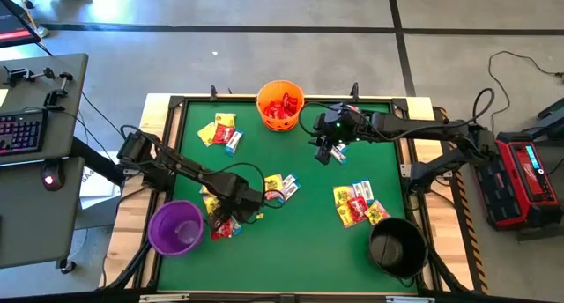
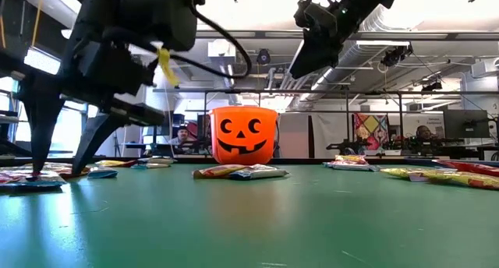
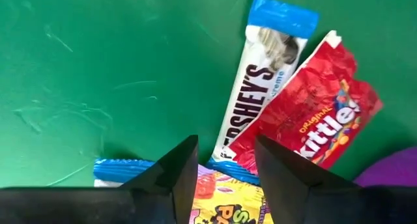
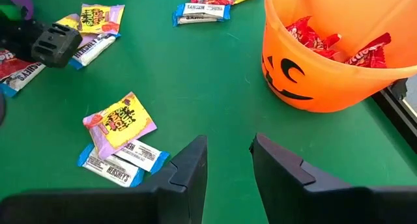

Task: Sort candy by brand, put in halloween buckets
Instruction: Put the red candy into the orange bucket

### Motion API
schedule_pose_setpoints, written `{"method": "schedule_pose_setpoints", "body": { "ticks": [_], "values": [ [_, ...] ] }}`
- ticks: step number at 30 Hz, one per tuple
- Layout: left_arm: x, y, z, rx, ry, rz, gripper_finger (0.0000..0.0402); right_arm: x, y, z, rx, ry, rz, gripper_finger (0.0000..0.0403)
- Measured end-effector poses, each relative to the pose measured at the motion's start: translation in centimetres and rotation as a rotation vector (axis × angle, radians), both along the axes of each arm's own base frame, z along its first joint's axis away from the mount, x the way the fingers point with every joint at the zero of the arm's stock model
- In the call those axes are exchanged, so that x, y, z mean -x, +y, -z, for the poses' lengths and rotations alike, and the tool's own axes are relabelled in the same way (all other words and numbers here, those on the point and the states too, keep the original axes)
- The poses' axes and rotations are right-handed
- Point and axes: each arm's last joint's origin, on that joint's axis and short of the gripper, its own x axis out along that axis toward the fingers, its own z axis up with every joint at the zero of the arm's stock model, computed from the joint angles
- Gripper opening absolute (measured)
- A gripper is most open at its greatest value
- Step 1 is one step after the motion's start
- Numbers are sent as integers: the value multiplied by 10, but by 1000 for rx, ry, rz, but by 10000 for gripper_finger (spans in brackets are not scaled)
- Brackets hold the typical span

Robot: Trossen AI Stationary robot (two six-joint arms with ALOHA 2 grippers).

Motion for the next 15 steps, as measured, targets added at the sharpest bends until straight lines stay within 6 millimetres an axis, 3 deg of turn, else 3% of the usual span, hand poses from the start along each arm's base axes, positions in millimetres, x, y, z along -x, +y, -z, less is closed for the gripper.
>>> {"method": "schedule_pose_setpoints", "body": {
  "ticks": [8, 15],
  "values": [
    [0, 0, 4, -18, 13, 18, 97, 0, 0, 0, 0, 0, 0, 110],
    [-1, 1, 2, -33, 19, 32, 18, 0, 0, 0, 1, 1, -1, 110]
  ]
}}
